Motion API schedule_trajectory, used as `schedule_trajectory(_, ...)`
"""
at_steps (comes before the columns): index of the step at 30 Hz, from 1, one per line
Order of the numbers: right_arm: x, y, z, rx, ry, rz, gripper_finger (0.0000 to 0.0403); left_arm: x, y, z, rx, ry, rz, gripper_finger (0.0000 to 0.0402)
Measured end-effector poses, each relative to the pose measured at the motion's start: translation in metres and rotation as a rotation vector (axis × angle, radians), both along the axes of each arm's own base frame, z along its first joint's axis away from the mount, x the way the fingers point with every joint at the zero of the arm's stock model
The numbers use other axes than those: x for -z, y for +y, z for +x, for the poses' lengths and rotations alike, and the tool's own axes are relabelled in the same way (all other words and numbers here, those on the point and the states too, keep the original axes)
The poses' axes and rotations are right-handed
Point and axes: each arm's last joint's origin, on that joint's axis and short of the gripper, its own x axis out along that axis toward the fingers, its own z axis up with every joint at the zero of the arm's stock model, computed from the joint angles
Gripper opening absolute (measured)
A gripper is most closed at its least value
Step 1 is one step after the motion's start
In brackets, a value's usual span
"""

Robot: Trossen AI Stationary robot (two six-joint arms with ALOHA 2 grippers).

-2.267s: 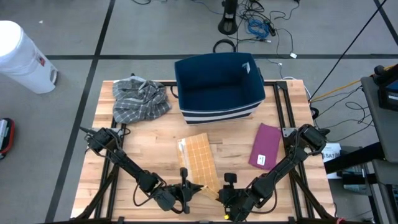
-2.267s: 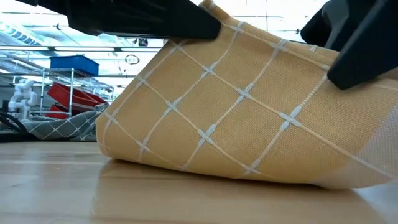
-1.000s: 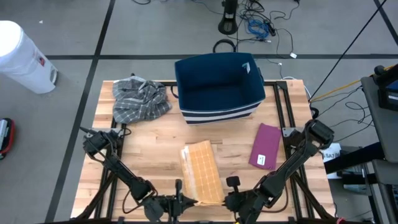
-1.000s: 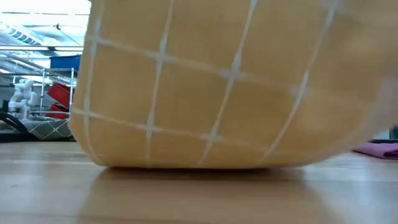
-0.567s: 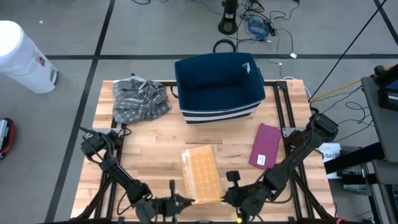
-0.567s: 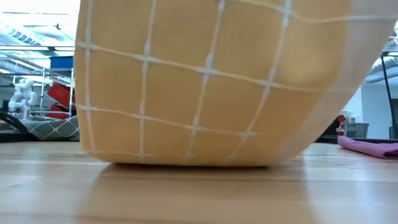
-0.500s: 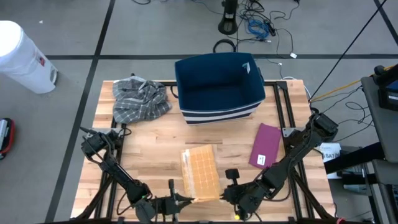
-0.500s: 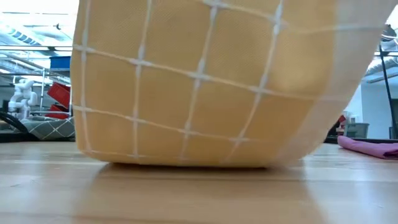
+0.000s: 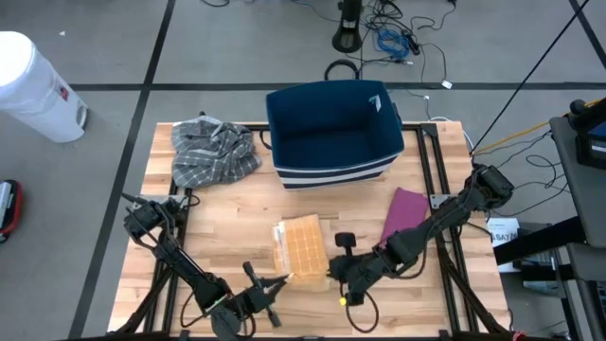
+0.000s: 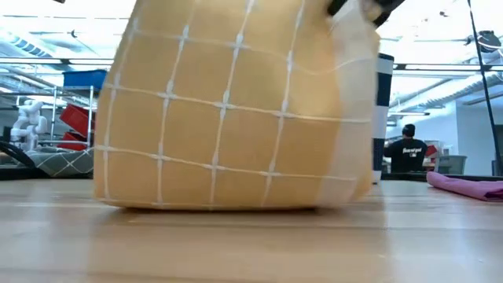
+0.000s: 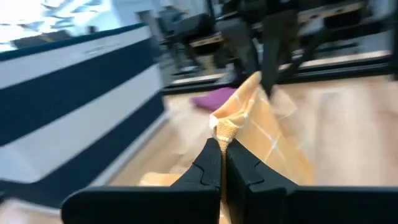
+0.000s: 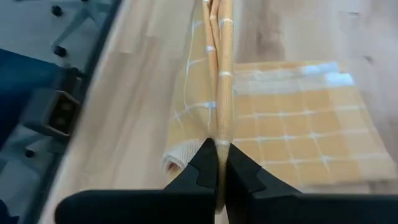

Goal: Fold towel
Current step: Fold the yellow towel

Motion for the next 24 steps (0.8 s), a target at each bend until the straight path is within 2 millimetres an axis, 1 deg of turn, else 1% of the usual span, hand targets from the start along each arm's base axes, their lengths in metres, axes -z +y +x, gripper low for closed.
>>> schedule_trajectory(3,0.001,-0.012,0.002,0.027,0.032,-0.028,0.0000,0.004,0.005,0.001,-0.057,0.027,0.051,0.0000)
schedule_trajectory(7,0.004,-0.029,0.007,0.051,0.089,-0.046,0.0000,0.011,0.012,0.005,-0.087,0.055,0.074,0.0000)
schedule_trajectory(13,0.006,-0.050,0.015,0.052,0.130,-0.018,0.0000,0.023,0.027,0.010,-0.131,0.066,0.034,0.0000)
schedule_trajectory(19,0.006,-0.052,0.017,0.006,0.146,0.011,0.0000,0.025,0.027,0.009,-0.108,0.070,0.002,0.0000)
schedule_trajectory(21,0.006,-0.053,0.017,-0.017,0.146,0.008,0.0000,0.025,0.027,0.009,-0.105,0.079,0.018,0.0000)
schedule_trajectory(24,0.006,-0.059,0.019,-0.019,0.144,0.001,0.0000,0.025,0.027,0.009,-0.118,0.086,0.047,0.0000)
